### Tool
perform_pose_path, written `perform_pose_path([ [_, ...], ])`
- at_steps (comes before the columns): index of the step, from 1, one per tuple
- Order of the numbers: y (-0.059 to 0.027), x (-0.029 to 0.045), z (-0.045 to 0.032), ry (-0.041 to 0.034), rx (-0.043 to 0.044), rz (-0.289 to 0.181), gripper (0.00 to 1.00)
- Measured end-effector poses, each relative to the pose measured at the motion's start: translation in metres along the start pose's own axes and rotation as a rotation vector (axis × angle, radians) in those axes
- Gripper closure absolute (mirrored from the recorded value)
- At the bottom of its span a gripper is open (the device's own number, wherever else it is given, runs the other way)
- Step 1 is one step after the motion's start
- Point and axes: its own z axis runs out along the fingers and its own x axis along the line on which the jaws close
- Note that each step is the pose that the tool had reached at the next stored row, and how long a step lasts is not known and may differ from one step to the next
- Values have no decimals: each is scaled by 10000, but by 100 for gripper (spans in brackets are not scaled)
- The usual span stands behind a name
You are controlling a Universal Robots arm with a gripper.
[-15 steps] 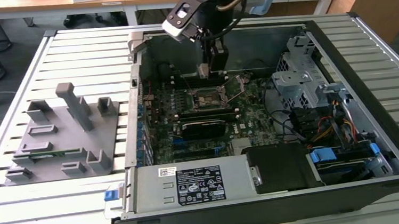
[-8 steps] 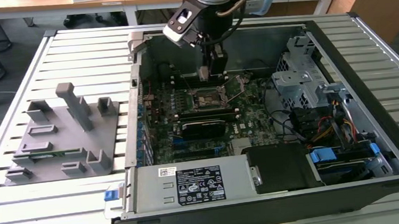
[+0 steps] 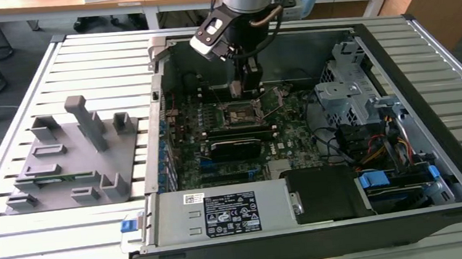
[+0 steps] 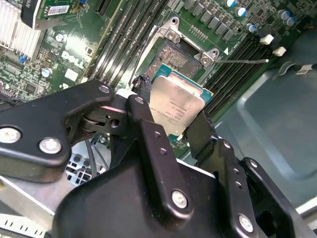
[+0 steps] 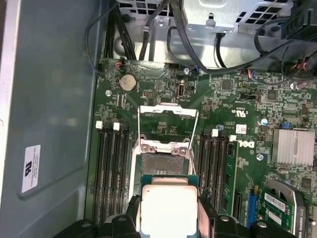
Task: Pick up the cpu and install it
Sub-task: 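Place the cpu into insertion slot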
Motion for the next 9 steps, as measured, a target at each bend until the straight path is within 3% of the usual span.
perform_pose_path([
  [9,6,4,105,0,0,23,46],
])
